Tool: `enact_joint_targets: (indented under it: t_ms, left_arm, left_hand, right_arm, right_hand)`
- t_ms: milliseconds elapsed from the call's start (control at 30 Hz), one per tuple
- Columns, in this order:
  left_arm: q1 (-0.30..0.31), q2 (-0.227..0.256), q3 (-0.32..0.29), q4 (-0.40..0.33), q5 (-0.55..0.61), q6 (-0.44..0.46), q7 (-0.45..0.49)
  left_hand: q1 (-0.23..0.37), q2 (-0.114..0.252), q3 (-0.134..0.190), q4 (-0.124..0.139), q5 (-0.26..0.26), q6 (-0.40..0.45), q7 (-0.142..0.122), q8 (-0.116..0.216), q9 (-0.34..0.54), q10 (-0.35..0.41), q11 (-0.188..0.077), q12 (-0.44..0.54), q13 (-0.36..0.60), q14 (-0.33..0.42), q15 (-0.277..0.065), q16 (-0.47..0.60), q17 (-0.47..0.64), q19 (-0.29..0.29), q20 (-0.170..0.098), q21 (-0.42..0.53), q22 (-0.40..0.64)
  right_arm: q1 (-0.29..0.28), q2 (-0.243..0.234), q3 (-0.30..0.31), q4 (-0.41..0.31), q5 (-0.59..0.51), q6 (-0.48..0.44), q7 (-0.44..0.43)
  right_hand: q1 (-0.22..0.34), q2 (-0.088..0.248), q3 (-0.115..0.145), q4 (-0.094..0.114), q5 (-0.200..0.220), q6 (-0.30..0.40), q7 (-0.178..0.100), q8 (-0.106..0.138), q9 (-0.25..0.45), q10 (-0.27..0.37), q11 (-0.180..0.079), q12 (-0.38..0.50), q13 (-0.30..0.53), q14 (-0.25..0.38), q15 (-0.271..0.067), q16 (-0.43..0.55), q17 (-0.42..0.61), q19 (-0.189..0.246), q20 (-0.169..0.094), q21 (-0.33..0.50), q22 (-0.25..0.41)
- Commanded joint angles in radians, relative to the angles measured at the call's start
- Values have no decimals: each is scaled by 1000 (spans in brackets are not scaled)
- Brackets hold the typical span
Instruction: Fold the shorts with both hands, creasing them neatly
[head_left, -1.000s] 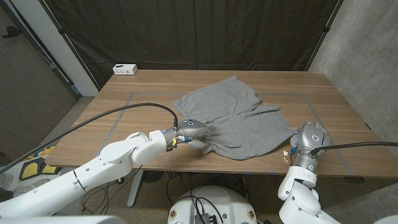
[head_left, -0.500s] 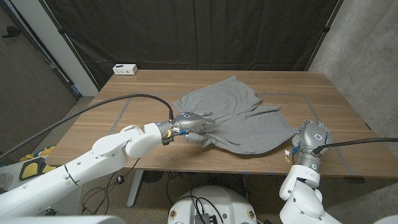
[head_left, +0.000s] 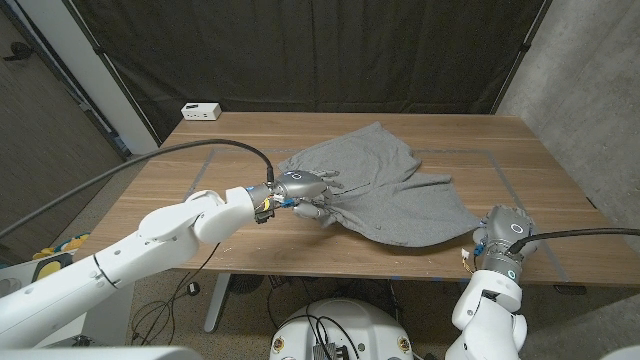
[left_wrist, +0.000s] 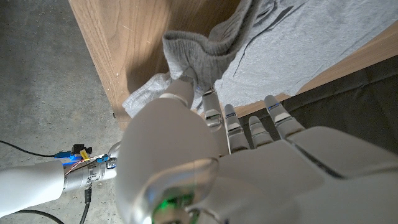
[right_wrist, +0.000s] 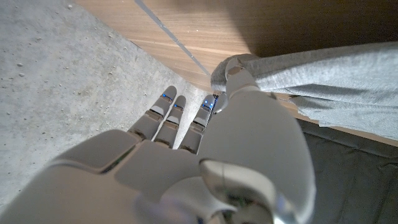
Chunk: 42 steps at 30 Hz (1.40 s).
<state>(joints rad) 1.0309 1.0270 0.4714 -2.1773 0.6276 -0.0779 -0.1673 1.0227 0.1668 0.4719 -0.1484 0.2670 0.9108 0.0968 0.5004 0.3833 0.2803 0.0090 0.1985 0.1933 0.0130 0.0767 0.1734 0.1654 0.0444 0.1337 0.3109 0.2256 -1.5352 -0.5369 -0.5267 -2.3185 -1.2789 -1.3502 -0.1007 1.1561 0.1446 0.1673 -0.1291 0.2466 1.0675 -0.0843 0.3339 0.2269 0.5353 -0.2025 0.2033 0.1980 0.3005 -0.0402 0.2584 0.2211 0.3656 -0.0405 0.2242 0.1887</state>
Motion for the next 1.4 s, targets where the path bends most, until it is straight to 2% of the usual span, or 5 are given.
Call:
enact_joint_targets:
  t_ms: [33,233,567,933,1400]
  left_arm:
    - [-11,23,-31,-7,-48,-20,-31]
    - [-12,38,-57,-2,-110,-40,-44]
    - [-2,74,-124,27,-317,-71,-88]
    - [22,115,-198,74,-558,-121,-118]
    - [69,142,-250,97,-652,-131,-82]
  left_hand:
    - [1,5,3,1,3,3,-9,60,162,-1,2,2,2,-1,2,6,2,-4,0,8,4]
    - [3,4,4,-1,3,5,-5,71,175,1,4,3,2,-2,0,5,2,-2,-2,10,4]
    - [8,3,7,-6,3,9,2,84,190,5,6,5,2,1,-3,6,1,9,-1,18,5]
    - [16,1,11,-12,6,4,9,99,211,10,19,6,1,8,-2,7,1,15,0,25,5]
    - [22,-1,15,-15,11,7,19,110,224,14,19,7,1,13,-1,7,1,19,0,31,6]
  right_arm:
    - [-127,214,117,-32,-521,176,254]
    - [-171,305,167,-39,-522,254,154]
    - [-174,373,217,-40,-519,358,106]
    - [-121,378,242,-20,-518,431,77]
    - [-8,328,256,28,-457,469,43]
  right_hand:
    - [14,-1,-7,1,9,0,-6,4,9,-9,0,-3,2,-9,-183,-6,0,-6,-50,0,1]
    - [15,0,-9,3,11,0,-8,4,14,-13,-1,-4,2,-11,-183,-10,-1,-9,-51,0,1]
    - [16,3,-11,6,15,2,-15,5,20,-11,-1,-2,3,-10,-183,-15,-3,-9,-52,0,1]
    - [19,3,-14,7,19,3,-18,5,24,-13,-2,-3,3,-8,-184,-19,-4,-11,-54,0,1]
    - [19,2,-20,10,24,7,-23,4,27,-15,-2,-3,3,-5,-183,-22,-5,-12,-54,0,1]
